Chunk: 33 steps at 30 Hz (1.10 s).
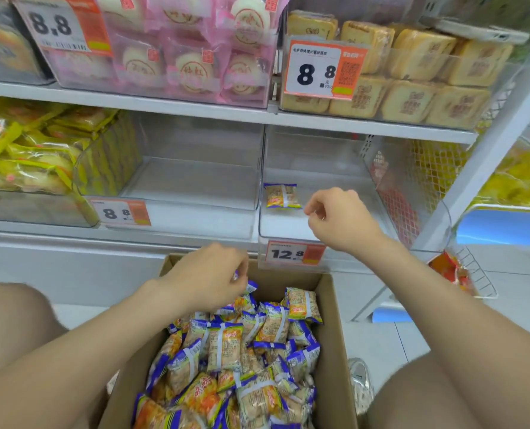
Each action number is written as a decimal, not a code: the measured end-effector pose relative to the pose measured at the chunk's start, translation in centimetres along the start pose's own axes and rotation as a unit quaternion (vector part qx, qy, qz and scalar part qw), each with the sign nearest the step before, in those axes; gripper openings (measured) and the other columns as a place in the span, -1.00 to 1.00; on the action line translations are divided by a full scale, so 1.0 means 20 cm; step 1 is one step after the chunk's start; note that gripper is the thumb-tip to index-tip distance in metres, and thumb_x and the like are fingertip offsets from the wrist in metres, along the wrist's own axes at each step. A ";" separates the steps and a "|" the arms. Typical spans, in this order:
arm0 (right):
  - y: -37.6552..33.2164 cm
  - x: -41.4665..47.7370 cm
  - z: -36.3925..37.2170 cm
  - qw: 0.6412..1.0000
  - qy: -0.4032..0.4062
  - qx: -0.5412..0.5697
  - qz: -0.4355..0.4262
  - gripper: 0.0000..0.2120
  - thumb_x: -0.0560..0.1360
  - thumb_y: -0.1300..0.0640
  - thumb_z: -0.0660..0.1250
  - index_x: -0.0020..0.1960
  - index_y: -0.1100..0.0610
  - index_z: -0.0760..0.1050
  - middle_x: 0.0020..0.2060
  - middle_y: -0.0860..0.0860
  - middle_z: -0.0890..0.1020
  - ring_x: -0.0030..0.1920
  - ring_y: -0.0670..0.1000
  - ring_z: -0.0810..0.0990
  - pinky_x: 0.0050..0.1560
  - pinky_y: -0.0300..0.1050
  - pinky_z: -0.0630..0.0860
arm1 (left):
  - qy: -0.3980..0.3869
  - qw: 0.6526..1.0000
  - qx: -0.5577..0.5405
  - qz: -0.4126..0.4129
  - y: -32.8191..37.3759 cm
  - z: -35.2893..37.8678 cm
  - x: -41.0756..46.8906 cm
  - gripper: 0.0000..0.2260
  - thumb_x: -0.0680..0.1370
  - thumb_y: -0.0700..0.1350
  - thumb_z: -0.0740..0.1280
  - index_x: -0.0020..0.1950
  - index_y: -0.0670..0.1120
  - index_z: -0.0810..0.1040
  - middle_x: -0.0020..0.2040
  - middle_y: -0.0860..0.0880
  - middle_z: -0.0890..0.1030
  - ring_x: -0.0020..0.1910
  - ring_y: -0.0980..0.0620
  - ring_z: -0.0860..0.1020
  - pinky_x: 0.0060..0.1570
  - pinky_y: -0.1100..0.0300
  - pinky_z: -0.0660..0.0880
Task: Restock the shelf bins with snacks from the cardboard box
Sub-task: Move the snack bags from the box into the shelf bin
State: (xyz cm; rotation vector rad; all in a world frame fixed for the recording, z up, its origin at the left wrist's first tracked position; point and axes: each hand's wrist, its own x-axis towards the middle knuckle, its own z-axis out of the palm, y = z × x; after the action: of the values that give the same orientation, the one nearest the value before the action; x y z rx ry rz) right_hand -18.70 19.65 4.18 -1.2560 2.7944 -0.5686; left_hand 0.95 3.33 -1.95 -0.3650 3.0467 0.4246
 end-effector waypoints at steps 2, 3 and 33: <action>-0.05 -0.02 -0.01 0.998 0.021 0.039 -0.046 -0.80 0.47 0.25 0.29 -0.10 0.04 0.66 -0.36 -0.11 0.61 -0.29 -0.04 0.59 -0.07 -0.09 0.57 | -0.084 0.995 0.047 0.002 -0.04 0.07 0.02 -0.86 0.64 0.07 0.28 0.16 0.10 0.54 0.03 0.10 0.60 0.02 0.04 0.57 -0.04 0.05 0.56; -0.09 -0.06 -0.01 0.994 0.032 0.073 -0.079 -0.81 0.45 0.25 0.29 -0.14 0.03 0.64 -0.36 -0.12 0.62 -0.32 -0.10 0.58 -0.12 -0.12 0.55 | -0.123 0.990 0.065 -0.003 -0.06 0.11 0.03 -0.82 0.65 0.06 0.29 0.22 0.08 0.53 0.10 0.05 0.59 0.08 0.00 0.56 0.04 0.01 0.57; -0.09 -0.23 -0.20 0.871 -0.254 0.418 0.054 -0.65 0.53 0.19 0.52 0.27 0.22 0.55 -0.01 0.22 0.75 0.00 0.29 0.75 0.15 0.28 0.66 | 0.217 0.931 -0.218 0.199 0.16 -0.22 -0.15 -0.63 0.32 -0.03 0.72 -0.02 -0.02 0.64 0.16 0.04 0.47 0.13 0.02 0.57 0.08 0.16 0.56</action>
State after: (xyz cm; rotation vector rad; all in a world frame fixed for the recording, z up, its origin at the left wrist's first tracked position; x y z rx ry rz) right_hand -15.04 23.21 7.92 -0.8630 1.8140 -1.0801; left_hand 2.97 5.84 3.37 0.1933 3.4278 1.2027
